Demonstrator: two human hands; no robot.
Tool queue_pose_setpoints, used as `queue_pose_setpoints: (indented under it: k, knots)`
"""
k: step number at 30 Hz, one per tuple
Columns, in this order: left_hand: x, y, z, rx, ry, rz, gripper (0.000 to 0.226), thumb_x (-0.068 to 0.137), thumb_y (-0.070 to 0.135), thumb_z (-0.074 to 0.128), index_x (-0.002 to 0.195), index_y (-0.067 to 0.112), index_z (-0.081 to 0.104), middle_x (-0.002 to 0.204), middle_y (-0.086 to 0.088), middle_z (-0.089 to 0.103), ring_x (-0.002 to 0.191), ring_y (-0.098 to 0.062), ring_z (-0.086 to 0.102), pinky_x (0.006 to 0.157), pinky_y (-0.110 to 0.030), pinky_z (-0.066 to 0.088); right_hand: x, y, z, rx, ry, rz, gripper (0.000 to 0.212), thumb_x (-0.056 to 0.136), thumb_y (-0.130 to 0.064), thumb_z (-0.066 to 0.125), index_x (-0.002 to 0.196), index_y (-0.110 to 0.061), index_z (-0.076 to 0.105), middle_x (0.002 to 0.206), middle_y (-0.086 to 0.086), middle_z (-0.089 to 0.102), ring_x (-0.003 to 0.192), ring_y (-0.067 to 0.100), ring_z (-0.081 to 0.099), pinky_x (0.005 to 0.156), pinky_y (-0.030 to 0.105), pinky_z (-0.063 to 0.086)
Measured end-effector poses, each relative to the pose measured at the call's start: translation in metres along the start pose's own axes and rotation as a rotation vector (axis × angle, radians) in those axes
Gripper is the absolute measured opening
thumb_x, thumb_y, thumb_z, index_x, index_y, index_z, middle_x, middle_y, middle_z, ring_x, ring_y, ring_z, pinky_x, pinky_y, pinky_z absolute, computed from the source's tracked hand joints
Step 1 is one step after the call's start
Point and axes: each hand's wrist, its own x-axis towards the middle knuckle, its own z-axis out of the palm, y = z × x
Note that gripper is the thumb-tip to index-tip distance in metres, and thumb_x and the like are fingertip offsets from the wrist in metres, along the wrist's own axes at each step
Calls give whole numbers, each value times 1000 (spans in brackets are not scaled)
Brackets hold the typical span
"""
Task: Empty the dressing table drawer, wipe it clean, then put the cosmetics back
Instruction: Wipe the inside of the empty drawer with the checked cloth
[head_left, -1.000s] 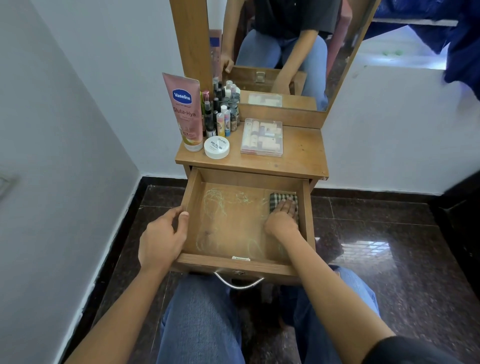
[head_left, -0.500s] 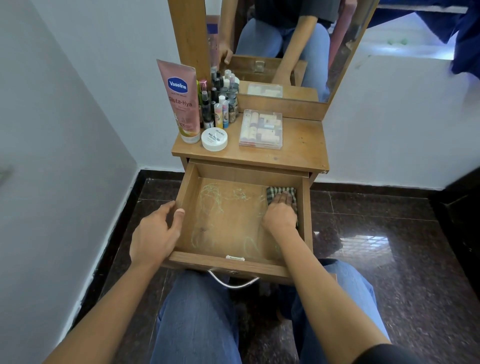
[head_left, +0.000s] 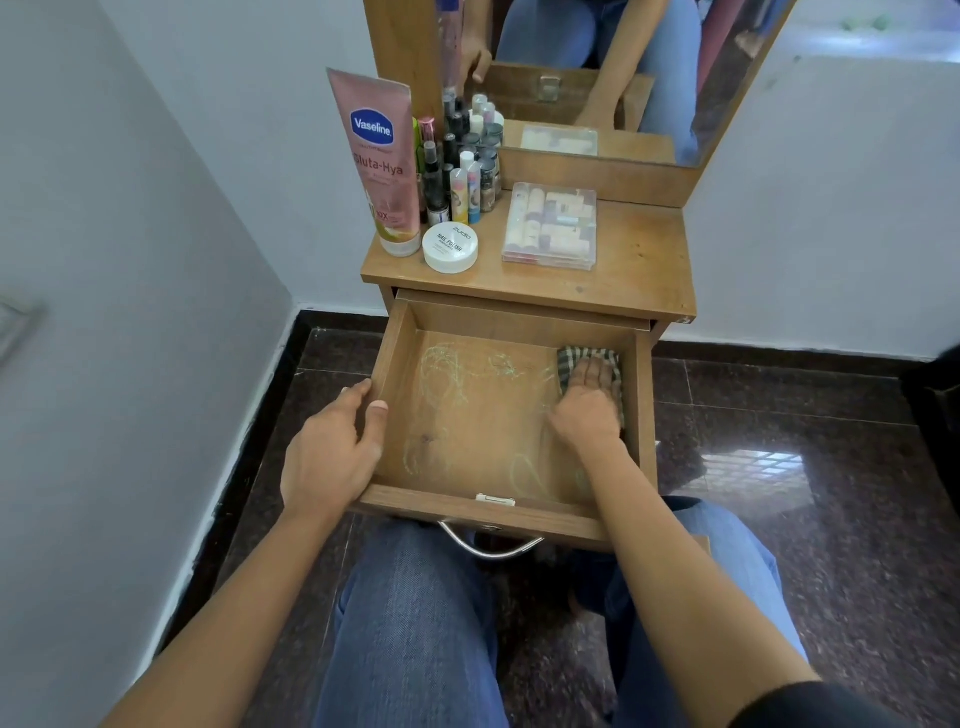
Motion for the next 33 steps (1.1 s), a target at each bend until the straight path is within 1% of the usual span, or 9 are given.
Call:
queue_pose_setpoints:
  k: [3, 7, 13, 19, 22, 24, 27, 30, 33]
  knots:
    - [1, 0, 0, 7, -11, 3, 48, 98, 47, 36, 141, 28, 46, 96, -5, 69, 82, -23, 64, 72, -39, 53, -5, -1, 0, -49, -28, 25, 73, 100, -33, 33, 149, 3, -5, 158, 20, -7, 147, 31, -5, 119, 40, 1]
    - [1, -3, 2, 16, -16, 5, 49, 98, 48, 35, 143, 29, 44, 113, -10, 68, 95, -28, 64, 80, -44, 54, -8, -4, -2, -37, -28, 69, 67, 99, -24, 31, 148, 6, -4, 158, 22, -5, 147, 32, -2, 120, 40, 4]
    - [0, -5, 4, 30, -23, 7, 51, 97, 50, 33, 143, 31, 42, 116, -13, 66, 95, -31, 64, 80, -46, 54, 6, 4, -4, 45, -51, -14, 67, 103, -37, 24, 149, 5, -1, 158, 21, -5, 147, 31, -6, 119, 39, -2]
    - [1, -5, 4, 24, -25, -2, 50, 97, 50, 34, 143, 32, 43, 117, -12, 66, 98, -30, 64, 80, -46, 53, 7, 17, -16, -49, -223, -102, 66, 101, -25, 29, 149, 2, -7, 157, 19, -14, 146, 29, -13, 119, 35, -3]
    - [1, -6, 4, 22, -25, 3, 50, 97, 49, 34, 143, 31, 42, 119, -11, 66, 100, -30, 64, 82, -45, 53, 3, 11, -9, -95, -189, -60, 68, 101, -25, 30, 149, 1, -12, 157, 17, -19, 146, 28, -16, 119, 38, -4]
    - [1, -4, 3, 29, -29, 11, 49, 98, 47, 35, 144, 30, 42, 131, -9, 61, 107, -29, 62, 84, -45, 53, 3, 6, -5, -106, -162, -33, 71, 101, -31, 30, 149, 0, -13, 157, 16, -19, 145, 28, -17, 118, 40, -6]
    - [-1, -2, 3, 43, -26, 21, 49, 99, 45, 37, 145, 30, 41, 148, -2, 44, 118, -26, 58, 87, -44, 52, 8, 2, -4, -100, -147, -34, 71, 102, -36, 27, 149, -1, -12, 157, 16, -17, 146, 27, -16, 117, 40, -8]
    - [-2, 0, 2, 36, -30, 22, 49, 99, 44, 38, 145, 30, 41, 150, -1, 42, 120, -25, 57, 88, -44, 52, 7, 1, -2, -82, -130, -74, 69, 102, -36, 27, 150, -2, -10, 158, 15, -16, 146, 26, -15, 117, 38, -8]
    - [-2, -1, 1, 34, -34, 24, 49, 99, 44, 38, 146, 29, 41, 150, -1, 41, 119, -25, 58, 88, -44, 52, -1, 5, 2, -89, -172, -121, 70, 102, -32, 29, 150, -5, -13, 157, 13, -19, 146, 24, -17, 119, 37, -7]
